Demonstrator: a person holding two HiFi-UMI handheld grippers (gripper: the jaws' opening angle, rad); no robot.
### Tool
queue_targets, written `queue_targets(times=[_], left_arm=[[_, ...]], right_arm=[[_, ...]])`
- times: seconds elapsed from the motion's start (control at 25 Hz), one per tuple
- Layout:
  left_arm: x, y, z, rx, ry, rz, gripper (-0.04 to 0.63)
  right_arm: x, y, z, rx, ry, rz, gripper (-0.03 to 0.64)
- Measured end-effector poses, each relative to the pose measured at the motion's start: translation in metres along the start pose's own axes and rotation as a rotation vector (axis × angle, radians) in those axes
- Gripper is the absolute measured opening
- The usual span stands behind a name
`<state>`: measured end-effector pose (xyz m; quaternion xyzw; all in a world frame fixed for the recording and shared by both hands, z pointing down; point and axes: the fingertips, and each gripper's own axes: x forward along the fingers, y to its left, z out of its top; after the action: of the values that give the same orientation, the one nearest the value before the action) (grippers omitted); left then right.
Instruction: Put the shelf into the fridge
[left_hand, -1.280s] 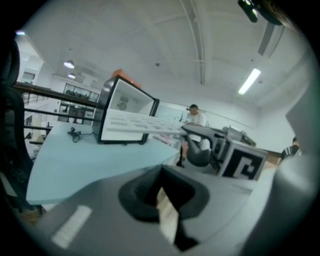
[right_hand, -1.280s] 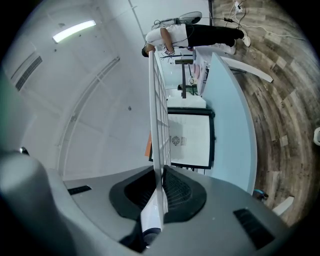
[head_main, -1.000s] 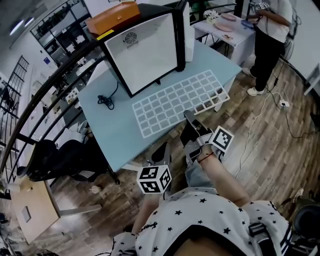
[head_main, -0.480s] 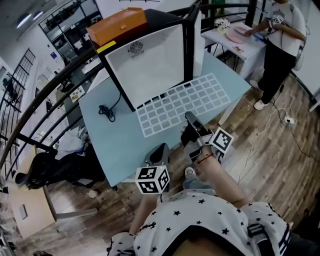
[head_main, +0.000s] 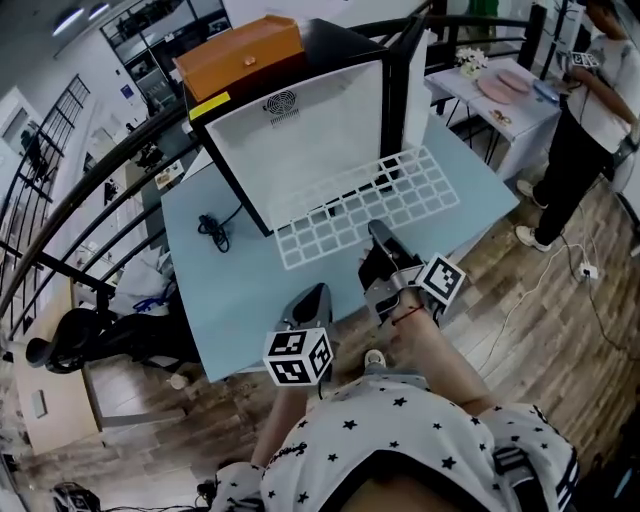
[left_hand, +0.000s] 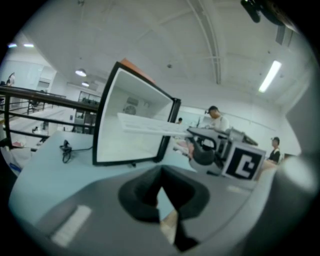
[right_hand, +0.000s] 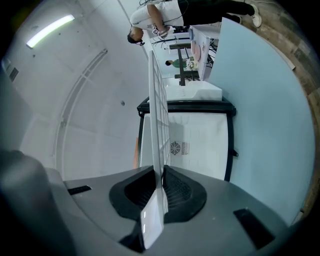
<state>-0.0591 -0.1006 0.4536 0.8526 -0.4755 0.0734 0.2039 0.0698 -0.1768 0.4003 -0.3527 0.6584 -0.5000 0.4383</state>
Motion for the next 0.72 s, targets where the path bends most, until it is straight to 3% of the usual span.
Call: queue_targets(times=[0.72], left_arm=[[0.040,0.030,0.037,-0.008,-0.082,0.262,0.005]], right_arm=[[0.062,-0.041,0.029,0.100,0.153,-0.026,0.041]])
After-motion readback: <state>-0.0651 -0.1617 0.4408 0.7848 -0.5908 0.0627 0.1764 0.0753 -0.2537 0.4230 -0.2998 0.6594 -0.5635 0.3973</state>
